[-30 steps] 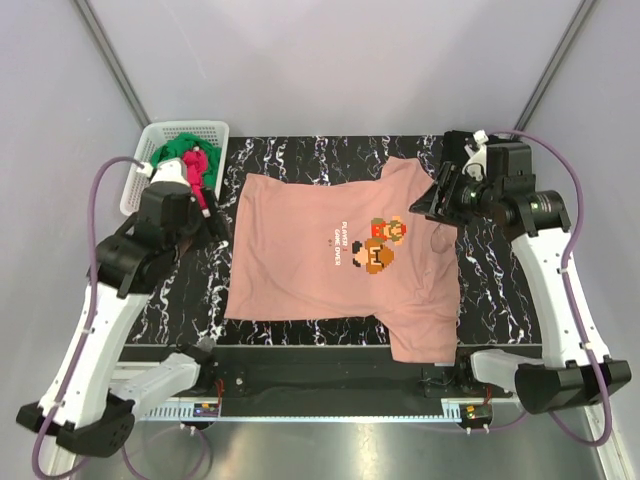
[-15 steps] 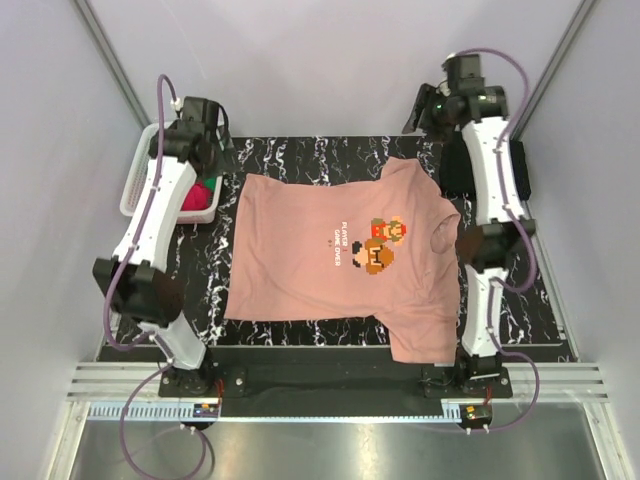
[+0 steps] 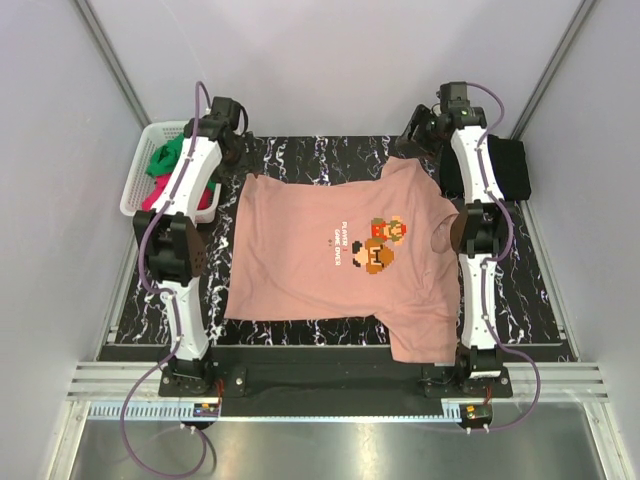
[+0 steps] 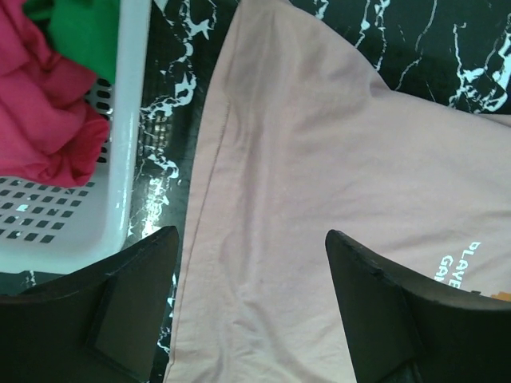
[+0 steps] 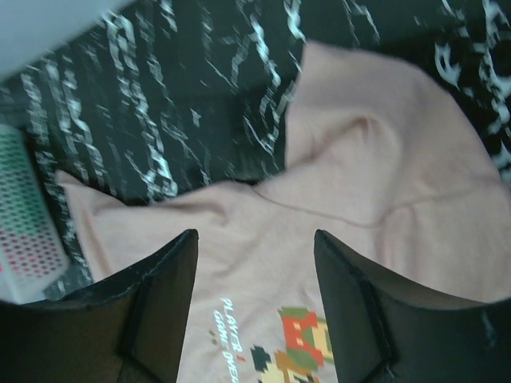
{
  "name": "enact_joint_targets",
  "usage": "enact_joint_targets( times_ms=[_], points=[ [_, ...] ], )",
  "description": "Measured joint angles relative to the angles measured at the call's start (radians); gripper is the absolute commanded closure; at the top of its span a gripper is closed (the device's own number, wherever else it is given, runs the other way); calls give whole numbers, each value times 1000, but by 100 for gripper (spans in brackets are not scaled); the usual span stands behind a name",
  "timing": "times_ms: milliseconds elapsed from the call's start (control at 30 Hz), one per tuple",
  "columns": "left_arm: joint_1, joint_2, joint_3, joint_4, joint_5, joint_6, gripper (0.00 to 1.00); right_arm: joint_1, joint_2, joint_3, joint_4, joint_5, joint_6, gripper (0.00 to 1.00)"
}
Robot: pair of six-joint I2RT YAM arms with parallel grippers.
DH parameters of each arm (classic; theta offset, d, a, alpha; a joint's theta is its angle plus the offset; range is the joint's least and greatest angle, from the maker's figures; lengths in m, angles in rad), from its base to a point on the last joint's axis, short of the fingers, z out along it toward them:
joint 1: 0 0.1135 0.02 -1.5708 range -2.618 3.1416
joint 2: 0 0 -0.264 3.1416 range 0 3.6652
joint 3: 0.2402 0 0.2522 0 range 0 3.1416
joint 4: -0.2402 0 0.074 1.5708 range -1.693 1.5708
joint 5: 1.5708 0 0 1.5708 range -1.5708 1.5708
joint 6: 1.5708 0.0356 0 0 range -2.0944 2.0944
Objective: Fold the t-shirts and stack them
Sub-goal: Fold the tshirt
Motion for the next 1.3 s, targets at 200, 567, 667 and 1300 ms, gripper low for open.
enact_joint_targets(
  times_ms=[200, 567, 667, 1300],
  points=[
    [0, 0, -23, 15, 61, 2, 22, -47, 20, 13, 208, -72, 58, 31],
    [-10, 84, 7, 22, 114, -4, 22, -156, 175, 27, 442, -216, 201, 28],
    [-6, 185, 105, 26, 142, -22, 22, -161, 197, 8, 469, -283, 230, 27],
    [-4, 272, 90, 64, 166, -72, 25, -144, 236, -32, 520, -408, 233, 22]
  ],
)
